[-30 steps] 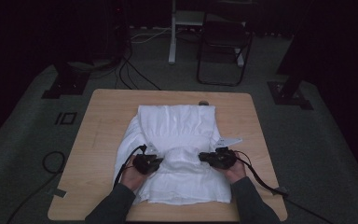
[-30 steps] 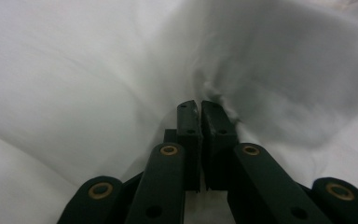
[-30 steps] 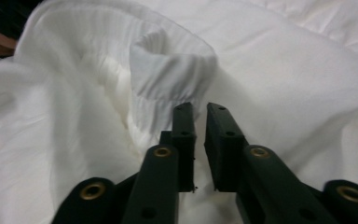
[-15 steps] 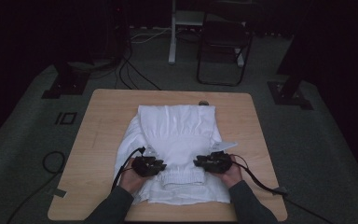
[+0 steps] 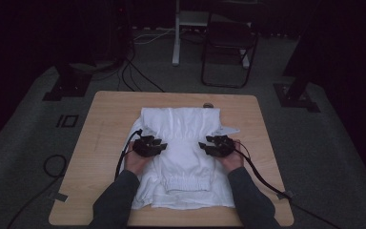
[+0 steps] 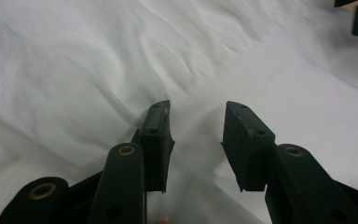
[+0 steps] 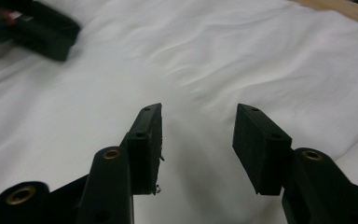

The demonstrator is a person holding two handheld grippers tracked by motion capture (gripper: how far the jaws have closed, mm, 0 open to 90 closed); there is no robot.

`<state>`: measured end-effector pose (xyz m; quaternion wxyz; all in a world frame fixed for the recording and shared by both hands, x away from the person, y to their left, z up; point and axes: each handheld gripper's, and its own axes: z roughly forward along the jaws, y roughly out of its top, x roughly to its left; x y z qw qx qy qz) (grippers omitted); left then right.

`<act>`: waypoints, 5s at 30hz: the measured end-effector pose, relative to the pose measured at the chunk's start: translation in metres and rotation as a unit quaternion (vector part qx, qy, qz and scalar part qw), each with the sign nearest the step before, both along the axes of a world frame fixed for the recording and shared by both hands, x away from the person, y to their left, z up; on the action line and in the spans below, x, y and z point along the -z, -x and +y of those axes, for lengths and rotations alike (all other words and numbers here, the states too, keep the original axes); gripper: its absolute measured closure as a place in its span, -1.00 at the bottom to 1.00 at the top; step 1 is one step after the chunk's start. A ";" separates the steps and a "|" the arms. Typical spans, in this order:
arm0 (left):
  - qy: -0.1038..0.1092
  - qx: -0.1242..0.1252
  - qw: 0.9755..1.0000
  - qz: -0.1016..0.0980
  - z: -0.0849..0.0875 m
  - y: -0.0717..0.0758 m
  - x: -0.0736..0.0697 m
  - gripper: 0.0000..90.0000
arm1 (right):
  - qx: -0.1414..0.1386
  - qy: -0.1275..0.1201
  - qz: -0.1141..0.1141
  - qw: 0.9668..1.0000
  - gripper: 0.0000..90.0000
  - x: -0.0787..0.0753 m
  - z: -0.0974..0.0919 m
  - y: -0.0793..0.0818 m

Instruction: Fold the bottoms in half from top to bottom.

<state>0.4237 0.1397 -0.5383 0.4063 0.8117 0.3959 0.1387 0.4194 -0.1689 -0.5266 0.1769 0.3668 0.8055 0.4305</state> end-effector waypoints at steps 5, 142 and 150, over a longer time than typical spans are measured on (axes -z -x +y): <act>-0.018 -0.001 1.000 0.001 -0.003 -0.003 0.012 0.40 | 0.020 0.043 0.036 0.998 0.14 0.030 0.006 -0.025; 0.024 -0.006 0.998 0.055 0.086 0.116 -0.006 0.87 | -0.012 -0.046 0.059 0.997 0.85 0.014 -0.068 0.098; -0.031 -0.005 0.998 0.053 0.068 0.123 0.009 0.87 | -0.026 0.027 0.073 0.997 0.85 0.030 -0.056 0.108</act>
